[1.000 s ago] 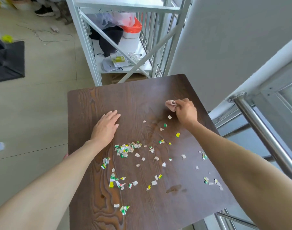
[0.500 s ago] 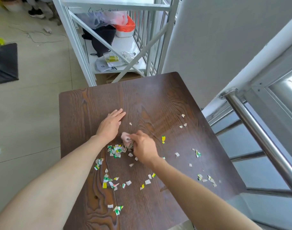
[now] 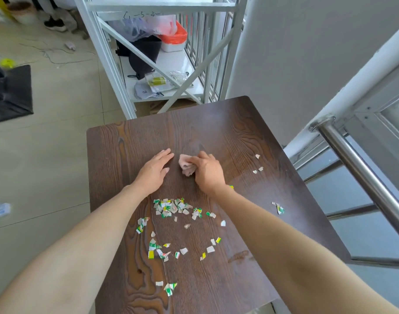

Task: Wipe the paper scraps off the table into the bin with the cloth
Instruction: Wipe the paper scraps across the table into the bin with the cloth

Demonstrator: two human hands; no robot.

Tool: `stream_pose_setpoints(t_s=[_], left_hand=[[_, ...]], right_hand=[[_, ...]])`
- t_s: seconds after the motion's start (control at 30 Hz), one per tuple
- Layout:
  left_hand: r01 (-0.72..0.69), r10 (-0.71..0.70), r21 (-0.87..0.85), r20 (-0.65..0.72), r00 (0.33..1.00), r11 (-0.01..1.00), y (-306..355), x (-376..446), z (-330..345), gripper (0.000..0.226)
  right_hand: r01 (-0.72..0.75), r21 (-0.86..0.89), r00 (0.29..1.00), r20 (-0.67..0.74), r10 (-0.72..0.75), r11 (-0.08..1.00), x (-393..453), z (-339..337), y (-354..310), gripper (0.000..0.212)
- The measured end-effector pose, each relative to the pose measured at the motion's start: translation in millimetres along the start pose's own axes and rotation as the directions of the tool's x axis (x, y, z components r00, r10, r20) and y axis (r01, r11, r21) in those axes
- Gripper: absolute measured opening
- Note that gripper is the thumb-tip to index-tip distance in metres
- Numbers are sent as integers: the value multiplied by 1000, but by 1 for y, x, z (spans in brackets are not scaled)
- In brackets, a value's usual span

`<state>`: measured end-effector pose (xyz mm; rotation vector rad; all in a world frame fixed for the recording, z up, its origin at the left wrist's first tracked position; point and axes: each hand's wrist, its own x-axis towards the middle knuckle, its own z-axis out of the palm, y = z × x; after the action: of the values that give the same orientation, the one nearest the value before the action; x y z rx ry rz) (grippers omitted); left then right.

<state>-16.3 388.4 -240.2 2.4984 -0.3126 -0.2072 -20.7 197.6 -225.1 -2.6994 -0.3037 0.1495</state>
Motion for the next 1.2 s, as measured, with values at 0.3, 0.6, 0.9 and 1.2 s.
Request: stream_pose_setpoints(t_s=[0.3, 0.6, 0.9, 1.2], left_hand=[[52, -52, 53, 0, 999, 997, 5, 1, 1, 49], [14, -5, 149, -65, 998, 989, 29, 9, 26, 44], [16, -16, 165, 0, 1000, 986, 42, 21, 38, 47], [27, -39, 194, 59, 997, 981, 51, 20, 31, 49]], right_hand=[[69, 173, 993, 82, -84, 983, -58, -9, -3, 18], [-388, 61, 873, -296, 388, 920, -28, -93, 121, 29], [-405, -38, 891, -241, 385, 914, -52, -59, 136, 43], [-243, 51, 949, -197, 248, 969, -105, -1, 22, 36]])
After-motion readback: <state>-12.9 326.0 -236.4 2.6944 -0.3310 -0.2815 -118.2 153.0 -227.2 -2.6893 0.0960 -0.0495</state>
